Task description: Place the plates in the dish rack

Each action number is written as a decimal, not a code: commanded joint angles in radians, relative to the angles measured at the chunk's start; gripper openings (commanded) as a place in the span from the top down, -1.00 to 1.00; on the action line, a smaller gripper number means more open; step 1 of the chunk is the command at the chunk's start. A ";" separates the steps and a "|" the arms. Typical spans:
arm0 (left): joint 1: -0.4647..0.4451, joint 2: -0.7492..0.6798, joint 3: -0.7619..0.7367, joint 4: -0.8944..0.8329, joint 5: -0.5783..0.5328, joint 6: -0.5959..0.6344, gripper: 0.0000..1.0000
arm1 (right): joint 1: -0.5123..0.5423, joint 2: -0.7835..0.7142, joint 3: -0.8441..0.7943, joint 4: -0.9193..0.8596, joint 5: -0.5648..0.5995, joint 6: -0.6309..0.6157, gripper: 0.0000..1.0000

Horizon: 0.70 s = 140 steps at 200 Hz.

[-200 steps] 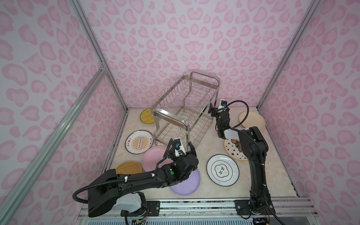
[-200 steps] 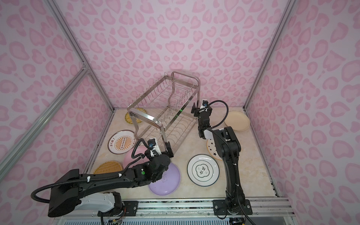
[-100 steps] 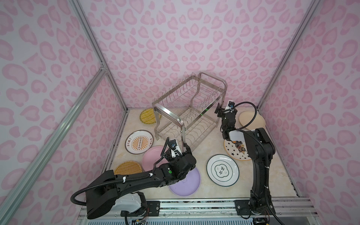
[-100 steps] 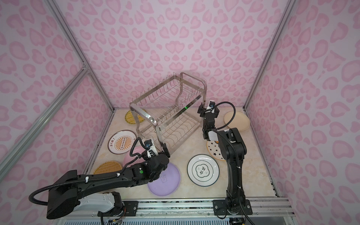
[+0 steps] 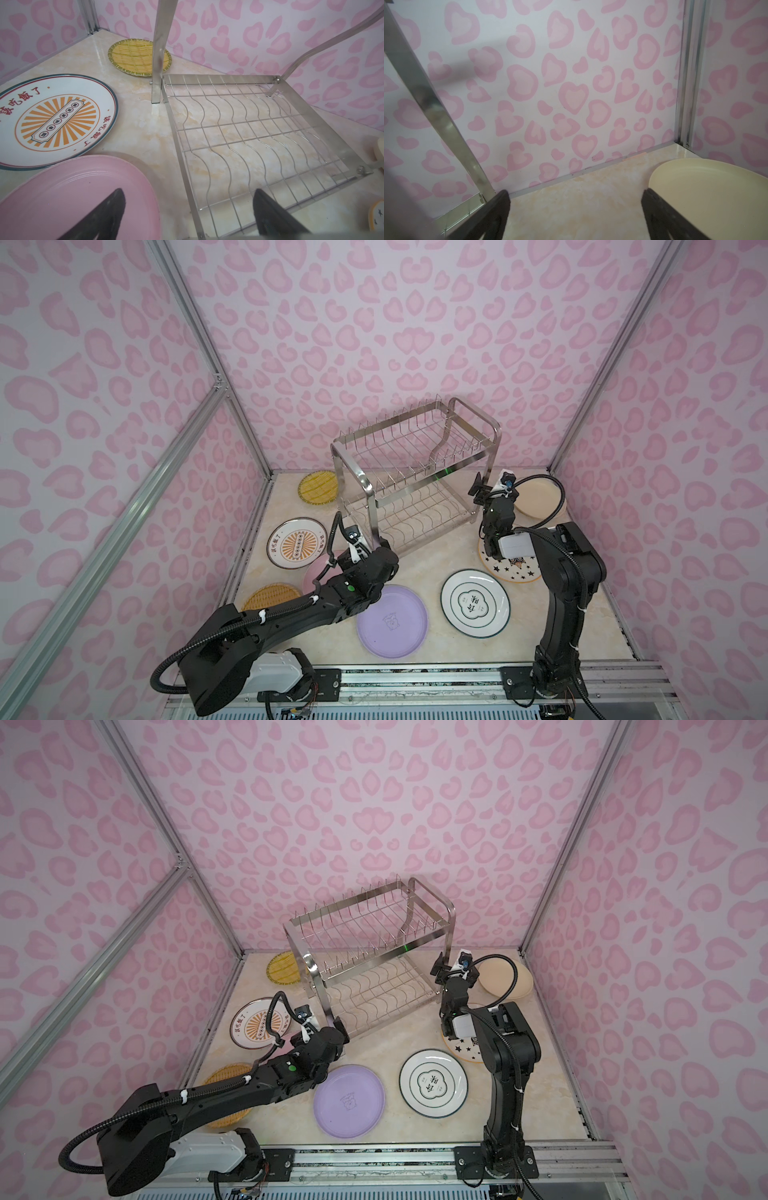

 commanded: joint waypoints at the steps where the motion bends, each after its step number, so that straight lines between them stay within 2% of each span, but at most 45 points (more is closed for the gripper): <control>1: 0.063 0.016 0.009 0.020 0.052 0.036 -0.94 | -0.006 -0.031 -0.045 0.078 0.069 0.030 -0.95; 67: 0.237 0.022 -0.002 0.071 0.184 0.047 -0.94 | 0.037 -0.125 -0.235 0.178 0.161 0.016 -0.95; 116: 0.345 0.072 0.031 0.097 0.267 0.072 -0.94 | 0.107 -0.144 -0.289 0.225 0.218 0.020 -0.96; 140: 0.398 0.104 0.051 0.117 0.319 0.081 -0.94 | 0.140 -0.154 -0.301 0.243 0.207 0.029 -0.96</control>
